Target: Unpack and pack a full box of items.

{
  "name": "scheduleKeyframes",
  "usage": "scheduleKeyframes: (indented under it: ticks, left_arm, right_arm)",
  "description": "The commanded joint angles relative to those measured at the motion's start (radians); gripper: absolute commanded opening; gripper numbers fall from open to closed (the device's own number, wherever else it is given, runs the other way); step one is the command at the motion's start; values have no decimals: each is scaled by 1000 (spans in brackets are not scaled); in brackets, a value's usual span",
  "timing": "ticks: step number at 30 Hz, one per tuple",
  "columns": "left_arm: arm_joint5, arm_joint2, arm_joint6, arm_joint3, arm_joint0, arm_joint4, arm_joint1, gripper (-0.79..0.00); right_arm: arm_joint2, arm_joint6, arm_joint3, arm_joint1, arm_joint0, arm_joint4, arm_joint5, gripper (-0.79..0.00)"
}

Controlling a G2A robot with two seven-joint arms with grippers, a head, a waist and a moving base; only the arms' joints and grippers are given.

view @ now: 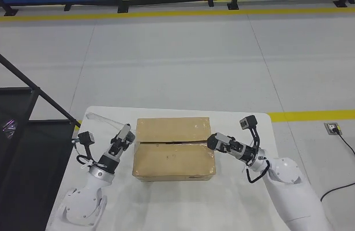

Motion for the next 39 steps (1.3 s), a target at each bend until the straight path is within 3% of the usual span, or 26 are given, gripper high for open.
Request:
scheduleKeyframes:
  ticks: [1, 39]
  left_arm:
    - [1, 10, 1, -3, -3, 9, -2, 0]
    - [82, 213, 67, 31, -100, 337, -45, 0]
  right_arm:
    - [10, -2, -6, 2, -13, 13, -18, 0]
    - [27, 34, 50, 22, -22, 64, -23, 0]
